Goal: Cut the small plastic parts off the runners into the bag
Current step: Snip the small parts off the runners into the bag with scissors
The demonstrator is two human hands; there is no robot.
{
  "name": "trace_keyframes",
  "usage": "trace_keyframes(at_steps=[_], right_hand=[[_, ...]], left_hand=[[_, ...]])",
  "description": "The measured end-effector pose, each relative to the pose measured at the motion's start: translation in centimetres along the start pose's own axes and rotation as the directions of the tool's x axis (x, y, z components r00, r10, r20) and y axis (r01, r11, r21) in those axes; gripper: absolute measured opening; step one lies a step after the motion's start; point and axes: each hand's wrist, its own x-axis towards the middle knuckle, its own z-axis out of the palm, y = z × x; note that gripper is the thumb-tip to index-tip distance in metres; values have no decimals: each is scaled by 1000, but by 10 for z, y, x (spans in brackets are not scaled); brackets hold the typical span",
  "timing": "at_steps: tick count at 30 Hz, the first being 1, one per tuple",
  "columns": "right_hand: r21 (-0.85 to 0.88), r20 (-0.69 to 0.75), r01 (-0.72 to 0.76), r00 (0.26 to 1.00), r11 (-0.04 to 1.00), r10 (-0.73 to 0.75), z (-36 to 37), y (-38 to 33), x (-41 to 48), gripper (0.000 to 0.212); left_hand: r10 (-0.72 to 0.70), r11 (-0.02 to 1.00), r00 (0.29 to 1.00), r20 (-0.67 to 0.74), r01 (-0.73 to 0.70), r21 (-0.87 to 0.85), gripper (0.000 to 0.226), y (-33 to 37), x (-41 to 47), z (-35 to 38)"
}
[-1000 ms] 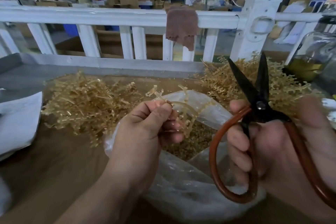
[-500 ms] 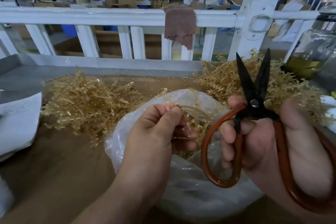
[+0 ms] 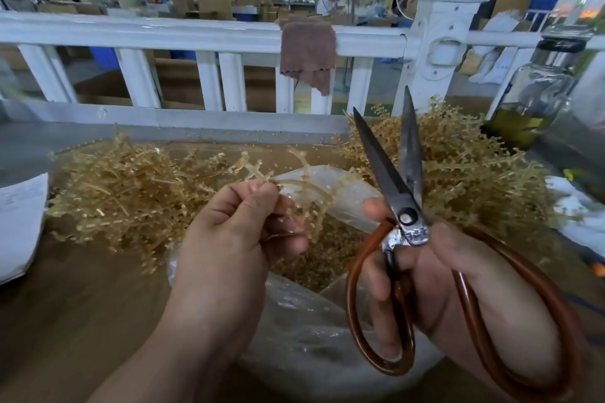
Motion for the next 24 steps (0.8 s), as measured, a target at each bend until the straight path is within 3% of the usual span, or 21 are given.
trace_keyframes(at_steps=[4, 9, 13, 15, 24], right_hand=[[-231, -95, 90, 989, 969, -115, -1, 3, -4, 66], [-128, -144, 185, 969, 974, -203, 14, 12, 3, 71], [-165, -325, 157, 923, 974, -204, 17, 12, 8, 84], [-273, -390, 116, 894, 955, -220, 14, 13, 9, 75], [-404, -388, 67, 890, 912, -238, 12, 15, 10, 75]], left_hand=[[-37, 998, 999, -11, 37, -47, 29, -1, 0, 3], [-54, 992, 999, -4, 54, 115, 37, -6, -9, 10], [16, 941, 1000, -21, -8, 338, 25, -6, -16, 14], [47, 926, 998, -31, -32, 376, 23, -4, -15, 15], [35, 846, 998, -54, -1, 533, 5, -4, -1, 4]])
